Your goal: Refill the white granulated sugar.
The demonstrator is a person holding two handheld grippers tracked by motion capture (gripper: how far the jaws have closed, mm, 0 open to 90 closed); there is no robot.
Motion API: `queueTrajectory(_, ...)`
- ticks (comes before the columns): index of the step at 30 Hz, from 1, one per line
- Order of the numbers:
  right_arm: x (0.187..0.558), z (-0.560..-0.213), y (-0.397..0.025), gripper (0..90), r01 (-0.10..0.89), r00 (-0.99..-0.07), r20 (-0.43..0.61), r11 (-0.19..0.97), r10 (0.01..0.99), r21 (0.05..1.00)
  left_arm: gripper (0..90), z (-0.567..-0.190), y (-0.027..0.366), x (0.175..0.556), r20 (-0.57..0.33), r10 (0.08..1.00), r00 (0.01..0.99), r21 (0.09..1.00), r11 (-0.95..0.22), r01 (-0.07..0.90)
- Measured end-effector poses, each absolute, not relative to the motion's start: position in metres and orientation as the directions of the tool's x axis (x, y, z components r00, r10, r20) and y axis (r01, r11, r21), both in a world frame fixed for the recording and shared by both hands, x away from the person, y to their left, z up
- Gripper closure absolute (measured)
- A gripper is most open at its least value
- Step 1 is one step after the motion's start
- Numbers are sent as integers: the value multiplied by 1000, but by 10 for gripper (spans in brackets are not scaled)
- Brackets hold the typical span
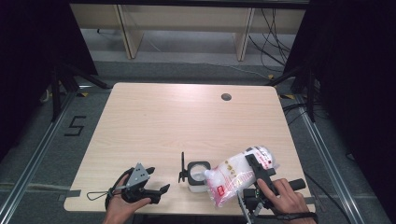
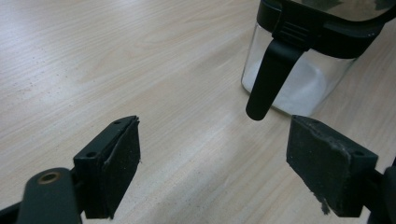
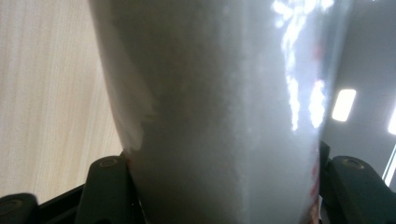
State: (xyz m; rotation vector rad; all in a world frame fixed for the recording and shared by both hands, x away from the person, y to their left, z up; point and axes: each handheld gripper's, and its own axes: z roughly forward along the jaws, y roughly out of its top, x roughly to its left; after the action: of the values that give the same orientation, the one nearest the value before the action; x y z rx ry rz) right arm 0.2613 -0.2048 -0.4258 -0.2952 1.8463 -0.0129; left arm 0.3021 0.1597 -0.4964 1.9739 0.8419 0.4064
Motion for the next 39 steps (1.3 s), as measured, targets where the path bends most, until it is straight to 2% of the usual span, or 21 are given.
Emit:
queueTrajectory(3,262,-423,-203,413,-214,-254,-929,952,-269,-218,170,-496,160,301,-50,700,713,850,-345,399)
queueTrajectory(4,261,-427,-205,414,-189,-270,-938,968,-216,-168,170,-496,159,302,-51,700,712,851,-343,398)
queueTrajectory(7,264,-427,-204,413,-229,-240,-940,955,-243,-189,170,-496,160,302,-37,695,718,847,-359,391)
queueTrajectory(8,263,-428,-203,413,-218,-253,-938,958,-239,-185,170,-497,159,300,-62,705,706,847,-337,411)
queueTrajectory(11,264,-428,-203,413,-235,-233,-942,954,-242,-187,170,-496,159,302,-53,702,710,852,-338,399)
queueTrajectory(14,263,-425,-204,414,-208,-266,-933,959,-244,-191,170,-497,160,302,-51,699,713,850,-344,398)
queueTrajectory(15,264,-426,-205,414,-233,-246,-938,955,-243,-186,170,-497,159,302,-54,701,711,853,-337,398)
queueTrajectory(16,263,-426,-206,413,-206,-274,-938,965,-214,-161,170,-496,159,302,-53,702,710,852,-339,399)
queueTrajectory(20,264,-427,-207,414,-205,-261,-937,961,-234,-183,170,-496,161,302,-44,702,711,850,-347,396)
queueTrajectory(25,264,-425,-207,414,-205,-269,-936,963,-227,-175,170,-497,160,302,-49,701,711,850,-345,399)
queueTrajectory(26,264,-427,-208,414,-206,-264,-943,967,-203,-150,170,-496,159,302,-51,707,706,849,-341,403)
queueTrajectory(28,264,-423,-206,414,-213,-260,-932,956,-252,-199,171,-496,160,302,-51,702,711,851,-342,398)
queueTrajectory(33,265,-424,-207,414,-240,-233,-942,953,-241,-184,170,-496,160,302,-51,700,712,852,-341,397)
queueTrajectory(37,263,-425,-206,414,-204,-262,-944,967,-202,-150,170,-496,159,302,-53,702,710,852,-339,398)
queueTrajectory(39,263,-424,-206,414,-207,-261,-942,965,-212,-160,170,-497,159,301,-50,700,713,850,-344,398)
